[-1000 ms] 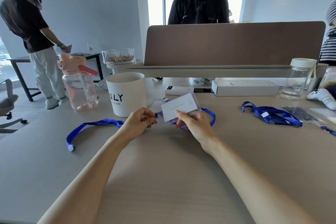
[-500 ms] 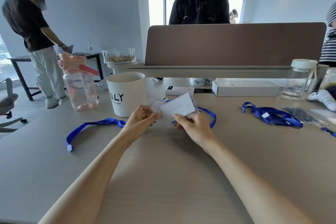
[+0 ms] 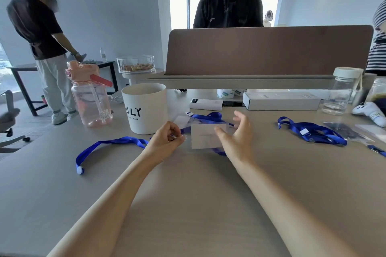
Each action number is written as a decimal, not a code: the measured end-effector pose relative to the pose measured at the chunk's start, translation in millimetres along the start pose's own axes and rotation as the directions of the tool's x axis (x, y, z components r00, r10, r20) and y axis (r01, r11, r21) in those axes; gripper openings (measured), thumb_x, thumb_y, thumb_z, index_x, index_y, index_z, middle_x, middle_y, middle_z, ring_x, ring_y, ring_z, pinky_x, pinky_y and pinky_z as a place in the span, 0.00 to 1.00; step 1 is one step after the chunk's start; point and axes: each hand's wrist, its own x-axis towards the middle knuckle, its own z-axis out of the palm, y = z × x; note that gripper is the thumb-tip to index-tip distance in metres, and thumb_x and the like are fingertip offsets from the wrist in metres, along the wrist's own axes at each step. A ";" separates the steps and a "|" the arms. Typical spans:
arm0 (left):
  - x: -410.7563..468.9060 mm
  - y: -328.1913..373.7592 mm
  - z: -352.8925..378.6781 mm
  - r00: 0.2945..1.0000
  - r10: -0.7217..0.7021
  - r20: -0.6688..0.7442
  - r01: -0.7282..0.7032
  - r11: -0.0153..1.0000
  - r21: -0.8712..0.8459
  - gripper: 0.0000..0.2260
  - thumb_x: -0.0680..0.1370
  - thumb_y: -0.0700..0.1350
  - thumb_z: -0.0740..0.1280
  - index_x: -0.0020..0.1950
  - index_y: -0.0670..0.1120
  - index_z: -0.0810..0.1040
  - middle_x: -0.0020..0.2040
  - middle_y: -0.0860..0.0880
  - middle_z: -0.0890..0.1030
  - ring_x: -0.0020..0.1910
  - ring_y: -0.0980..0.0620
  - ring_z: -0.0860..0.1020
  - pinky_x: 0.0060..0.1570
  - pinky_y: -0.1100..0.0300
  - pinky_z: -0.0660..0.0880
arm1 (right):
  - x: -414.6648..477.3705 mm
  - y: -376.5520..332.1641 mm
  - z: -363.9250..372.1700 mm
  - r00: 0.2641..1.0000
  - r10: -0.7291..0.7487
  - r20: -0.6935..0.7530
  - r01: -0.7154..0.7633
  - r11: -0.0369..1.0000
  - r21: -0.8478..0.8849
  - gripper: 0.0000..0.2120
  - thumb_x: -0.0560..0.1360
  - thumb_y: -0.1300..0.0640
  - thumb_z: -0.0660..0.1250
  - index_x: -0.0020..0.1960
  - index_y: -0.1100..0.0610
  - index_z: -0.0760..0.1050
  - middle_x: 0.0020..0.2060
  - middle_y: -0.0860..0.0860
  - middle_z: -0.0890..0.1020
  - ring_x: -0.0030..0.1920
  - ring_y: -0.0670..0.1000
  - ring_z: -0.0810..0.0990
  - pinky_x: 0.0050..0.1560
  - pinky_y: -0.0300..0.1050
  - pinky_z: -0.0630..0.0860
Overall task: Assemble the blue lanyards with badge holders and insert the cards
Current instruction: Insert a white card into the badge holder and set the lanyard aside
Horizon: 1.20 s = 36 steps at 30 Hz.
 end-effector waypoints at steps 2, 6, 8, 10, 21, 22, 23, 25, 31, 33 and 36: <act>-0.3 0.0 3.0 1.000 0.017 0.011 -0.017 1.000 0.016 0.06 0.76 0.43 0.70 0.46 0.48 0.72 0.43 0.51 0.78 0.38 0.54 0.74 0.44 0.59 0.72 | 1.0 8.0 1.8 0.983 -0.183 0.013 0.182 0.959 -0.217 0.21 0.70 0.58 0.72 0.62 0.55 0.74 0.56 0.50 0.74 0.60 0.51 0.71 0.59 0.40 0.65; -1.3 -0.5 8.2 0.997 0.049 0.056 -0.053 0.997 0.062 0.07 0.76 0.43 0.70 0.46 0.49 0.72 0.42 0.54 0.77 0.34 0.59 0.72 0.38 0.68 0.70 | -7.2 8.4 9.7 0.901 -0.294 0.320 0.383 0.886 -0.262 0.10 0.73 0.59 0.70 0.54 0.53 0.81 0.50 0.46 0.75 0.56 0.48 0.73 0.56 0.39 0.68; -1.4 -1.3 8.9 0.996 0.050 0.068 -0.055 0.996 0.070 0.08 0.76 0.42 0.70 0.46 0.49 0.72 0.41 0.54 0.77 0.33 0.60 0.71 0.37 0.68 0.69 | -10.4 6.6 14.1 0.833 -0.357 0.424 0.486 0.838 -0.249 0.09 0.73 0.59 0.70 0.53 0.54 0.82 0.49 0.48 0.79 0.52 0.50 0.77 0.55 0.46 0.73; -1.8 -0.6 9.0 0.997 0.043 0.071 -0.048 0.997 0.065 0.07 0.75 0.41 0.70 0.46 0.48 0.72 0.41 0.53 0.77 0.35 0.57 0.72 0.40 0.66 0.70 | -12.4 6.4 16.5 0.780 -0.379 0.497 0.547 0.799 -0.250 0.10 0.75 0.58 0.68 0.54 0.52 0.83 0.49 0.48 0.81 0.50 0.51 0.79 0.54 0.49 0.74; -2.8 2.7 10.1 0.997 -0.021 0.078 0.019 1.000 0.023 0.07 0.78 0.42 0.68 0.53 0.43 0.73 0.42 0.51 0.83 0.40 0.59 0.79 0.44 0.69 0.73 | -13.5 5.6 15.0 0.730 -0.388 0.562 0.611 0.740 -0.282 0.13 0.77 0.55 0.66 0.60 0.50 0.81 0.51 0.48 0.80 0.53 0.51 0.77 0.50 0.46 0.71; -2.7 1.7 10.1 0.997 -0.027 0.075 0.025 1.000 0.019 0.06 0.78 0.43 0.67 0.52 0.43 0.73 0.42 0.51 0.84 0.40 0.59 0.80 0.47 0.67 0.73 | -13.6 5.6 14.9 0.726 -0.387 0.568 0.614 0.738 -0.282 0.13 0.77 0.56 0.66 0.60 0.50 0.81 0.52 0.48 0.81 0.54 0.51 0.77 0.50 0.46 0.71; -2.8 0.7 10.0 0.997 -0.029 0.070 0.028 0.999 0.018 0.05 0.78 0.43 0.67 0.52 0.44 0.73 0.41 0.52 0.84 0.41 0.60 0.80 0.48 0.64 0.73 | -13.6 5.6 14.7 0.722 -0.385 0.574 0.615 0.737 -0.280 0.13 0.77 0.56 0.66 0.60 0.51 0.81 0.52 0.49 0.81 0.54 0.51 0.77 0.51 0.47 0.72; -3.2 -0.5 10.6 0.998 -0.034 0.057 0.032 0.999 0.033 0.04 0.78 0.43 0.67 0.51 0.45 0.73 0.40 0.52 0.84 0.40 0.62 0.80 0.48 0.64 0.73 | -14.0 5.5 14.3 0.717 -0.381 0.584 0.616 0.738 -0.274 0.13 0.77 0.57 0.66 0.60 0.51 0.81 0.53 0.49 0.81 0.55 0.52 0.78 0.53 0.48 0.73; -3.9 -0.3 11.4 0.997 -0.052 0.054 0.046 0.994 0.101 0.06 0.77 0.41 0.66 0.52 0.48 0.73 0.41 0.55 0.84 0.45 0.57 0.78 0.50 0.63 0.71 | -14.3 4.8 14.2 0.717 -0.351 0.602 0.604 0.744 -0.286 0.14 0.77 0.55 0.65 0.61 0.49 0.81 0.54 0.47 0.80 0.57 0.51 0.76 0.52 0.43 0.67; -4.4 0.2 11.2 0.998 -0.041 0.047 0.036 0.994 0.105 0.06 0.77 0.41 0.66 0.52 0.48 0.73 0.41 0.55 0.83 0.46 0.57 0.78 0.49 0.65 0.70 | -14.4 4.1 14.0 0.709 -0.344 0.615 0.606 0.744 -0.281 0.14 0.77 0.56 0.65 0.61 0.50 0.81 0.55 0.48 0.80 0.57 0.51 0.76 0.53 0.44 0.68; -4.1 -0.9 11.7 0.998 -0.033 0.051 0.026 0.992 0.125 0.07 0.77 0.40 0.66 0.51 0.48 0.72 0.41 0.53 0.83 0.45 0.56 0.78 0.47 0.65 0.71 | -14.3 5.0 14.5 0.693 -0.324 0.644 0.613 0.735 -0.290 0.15 0.77 0.57 0.65 0.61 0.50 0.81 0.57 0.48 0.79 0.59 0.52 0.75 0.54 0.43 0.68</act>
